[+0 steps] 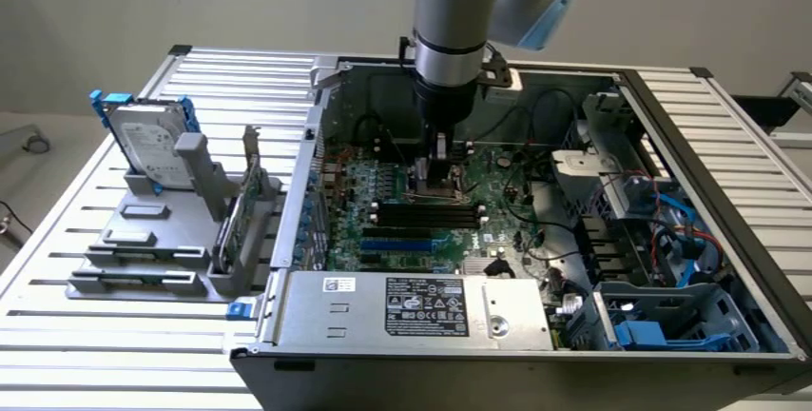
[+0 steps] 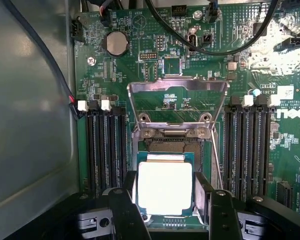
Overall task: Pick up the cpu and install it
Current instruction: 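Place the cpu into insertion slot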
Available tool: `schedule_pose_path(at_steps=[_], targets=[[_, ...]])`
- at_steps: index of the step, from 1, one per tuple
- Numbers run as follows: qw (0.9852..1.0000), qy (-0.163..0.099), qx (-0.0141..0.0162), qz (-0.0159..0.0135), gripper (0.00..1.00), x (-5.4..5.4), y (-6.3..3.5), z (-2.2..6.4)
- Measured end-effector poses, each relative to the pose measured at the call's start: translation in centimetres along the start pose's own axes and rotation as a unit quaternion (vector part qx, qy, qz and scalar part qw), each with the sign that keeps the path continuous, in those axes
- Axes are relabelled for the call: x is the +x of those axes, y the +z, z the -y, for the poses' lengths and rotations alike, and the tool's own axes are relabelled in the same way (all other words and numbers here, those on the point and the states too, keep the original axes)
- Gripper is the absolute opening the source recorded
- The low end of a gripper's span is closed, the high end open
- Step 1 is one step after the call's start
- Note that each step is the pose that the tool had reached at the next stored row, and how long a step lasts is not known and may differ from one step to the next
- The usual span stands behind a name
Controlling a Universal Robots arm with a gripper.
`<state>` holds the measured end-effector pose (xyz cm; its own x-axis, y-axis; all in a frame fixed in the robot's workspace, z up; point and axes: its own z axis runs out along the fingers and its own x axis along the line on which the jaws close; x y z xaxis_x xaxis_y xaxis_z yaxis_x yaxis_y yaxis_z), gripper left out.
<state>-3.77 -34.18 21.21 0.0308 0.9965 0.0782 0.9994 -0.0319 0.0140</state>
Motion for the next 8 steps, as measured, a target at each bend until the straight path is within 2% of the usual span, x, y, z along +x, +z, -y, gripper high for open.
schedule_pose_path(at_steps=[8], targets=[[1.0000, 0.000, 0.0000, -0.0001, 0.55, -0.53, 0.05, -0.30]])
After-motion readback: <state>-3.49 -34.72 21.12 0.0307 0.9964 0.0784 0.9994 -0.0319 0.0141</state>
